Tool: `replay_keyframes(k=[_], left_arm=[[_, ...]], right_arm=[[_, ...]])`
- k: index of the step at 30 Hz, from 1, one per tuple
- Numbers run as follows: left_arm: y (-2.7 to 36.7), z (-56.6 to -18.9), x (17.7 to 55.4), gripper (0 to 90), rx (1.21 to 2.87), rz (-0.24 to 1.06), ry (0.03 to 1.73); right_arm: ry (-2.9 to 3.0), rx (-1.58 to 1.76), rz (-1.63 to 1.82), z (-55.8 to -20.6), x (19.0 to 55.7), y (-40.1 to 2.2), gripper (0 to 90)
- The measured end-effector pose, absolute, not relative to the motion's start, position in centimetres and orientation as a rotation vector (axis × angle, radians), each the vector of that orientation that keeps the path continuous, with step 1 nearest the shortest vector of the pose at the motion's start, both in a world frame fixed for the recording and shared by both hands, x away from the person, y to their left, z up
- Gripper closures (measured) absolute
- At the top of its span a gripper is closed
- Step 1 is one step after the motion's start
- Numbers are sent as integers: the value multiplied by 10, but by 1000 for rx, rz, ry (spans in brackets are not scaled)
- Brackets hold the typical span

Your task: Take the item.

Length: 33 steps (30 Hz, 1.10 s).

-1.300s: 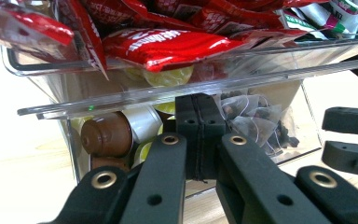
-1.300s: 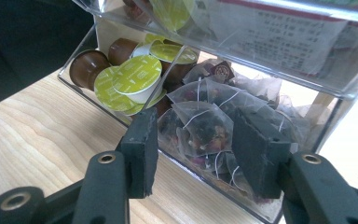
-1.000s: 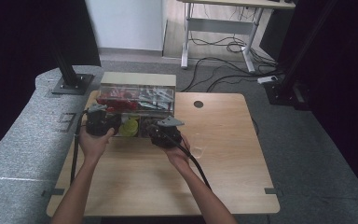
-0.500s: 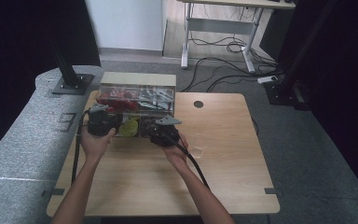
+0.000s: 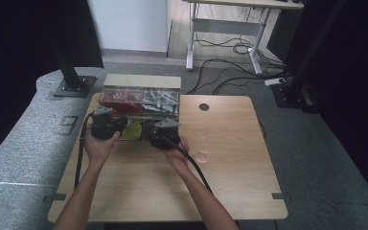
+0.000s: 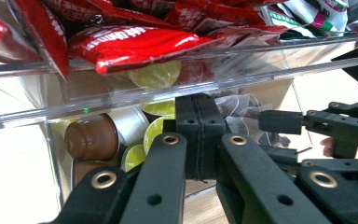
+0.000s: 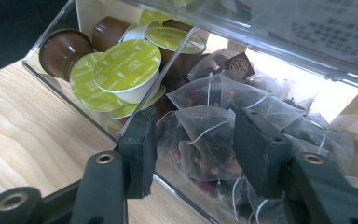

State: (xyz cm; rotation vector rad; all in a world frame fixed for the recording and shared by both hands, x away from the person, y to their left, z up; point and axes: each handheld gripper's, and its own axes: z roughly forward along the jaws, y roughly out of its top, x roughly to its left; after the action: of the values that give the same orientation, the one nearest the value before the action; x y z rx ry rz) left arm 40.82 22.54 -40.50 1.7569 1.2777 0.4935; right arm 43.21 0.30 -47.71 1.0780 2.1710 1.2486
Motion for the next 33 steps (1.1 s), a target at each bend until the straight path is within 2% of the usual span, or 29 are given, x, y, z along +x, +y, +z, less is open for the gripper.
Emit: replay_keyframes(k=[9,20,25,33], left_arm=[[226,-406,408,900,1752,486,1275],[227,-407,408,900,1749,479,1273],[227,-408,408,898,1743,476,1275],[228,-409,409,896,1747,472,1275]], right_arm=[[2147,1081,1207,-486,439,9,538],[2107,1112,1249,-486,445,2,797],[2126,1110,1251,-487,447,-1,872],[2108,1104,1283,-480,444,-5,887]])
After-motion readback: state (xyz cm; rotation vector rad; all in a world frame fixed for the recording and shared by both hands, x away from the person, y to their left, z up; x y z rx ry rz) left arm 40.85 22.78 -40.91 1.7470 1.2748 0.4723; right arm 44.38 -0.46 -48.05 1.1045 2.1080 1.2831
